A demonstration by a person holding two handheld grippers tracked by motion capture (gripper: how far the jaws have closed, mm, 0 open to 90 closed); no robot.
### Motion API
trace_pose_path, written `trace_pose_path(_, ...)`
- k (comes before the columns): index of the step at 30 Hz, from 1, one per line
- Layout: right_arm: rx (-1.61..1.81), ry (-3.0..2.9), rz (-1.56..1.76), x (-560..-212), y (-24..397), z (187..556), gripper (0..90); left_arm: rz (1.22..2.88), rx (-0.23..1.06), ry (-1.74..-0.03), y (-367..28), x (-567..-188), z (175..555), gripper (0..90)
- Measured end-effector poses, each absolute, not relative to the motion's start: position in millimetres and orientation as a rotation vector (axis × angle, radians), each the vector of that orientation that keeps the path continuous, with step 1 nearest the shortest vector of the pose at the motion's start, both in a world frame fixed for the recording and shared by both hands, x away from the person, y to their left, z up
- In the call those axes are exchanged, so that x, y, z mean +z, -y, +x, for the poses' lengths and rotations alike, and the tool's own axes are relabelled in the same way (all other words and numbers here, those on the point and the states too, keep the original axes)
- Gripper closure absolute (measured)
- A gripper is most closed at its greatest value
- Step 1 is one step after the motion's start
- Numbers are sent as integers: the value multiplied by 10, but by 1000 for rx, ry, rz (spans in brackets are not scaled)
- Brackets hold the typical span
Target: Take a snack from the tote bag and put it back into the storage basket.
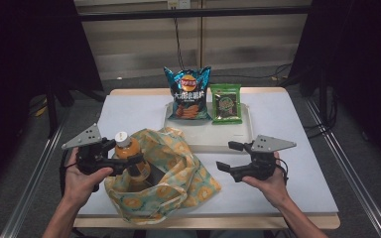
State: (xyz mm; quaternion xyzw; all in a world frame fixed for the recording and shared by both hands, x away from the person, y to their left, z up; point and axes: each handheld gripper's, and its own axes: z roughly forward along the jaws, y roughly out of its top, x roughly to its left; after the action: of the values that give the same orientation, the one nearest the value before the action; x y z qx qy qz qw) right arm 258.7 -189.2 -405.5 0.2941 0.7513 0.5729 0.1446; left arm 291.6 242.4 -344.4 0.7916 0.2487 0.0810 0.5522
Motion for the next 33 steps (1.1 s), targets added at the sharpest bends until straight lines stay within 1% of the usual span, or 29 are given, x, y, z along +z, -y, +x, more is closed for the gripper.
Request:
trace_pose_path(7, 1643, -2144, 885, -4114, 2009, 2407, 107, 1875, 188, -573, -2354, -3386, 2990, 306)
trace_pose_path(15, 1668, -2130, 935, -4172, 2070, 2390, 31, 1856, 173, -569, -2310, -3323, 3100, 305)
trace_pose_path(19, 1683, -2128, 904, -4170, 2054, 2390, 3, 1842, 172, -574, -2290, -3263, 3194, 306)
trace_pose_path(25, 1668, -2153, 906, -4224, 2027, 2361, 10, 1838, 186, -575, -2186, -3211, 3352, 305)
trace_pose_path(33, 1669, -2113, 916, -4237, 2103, 2330, 17, 1845, 205, -579, -2036, -3080, 3556, 305)
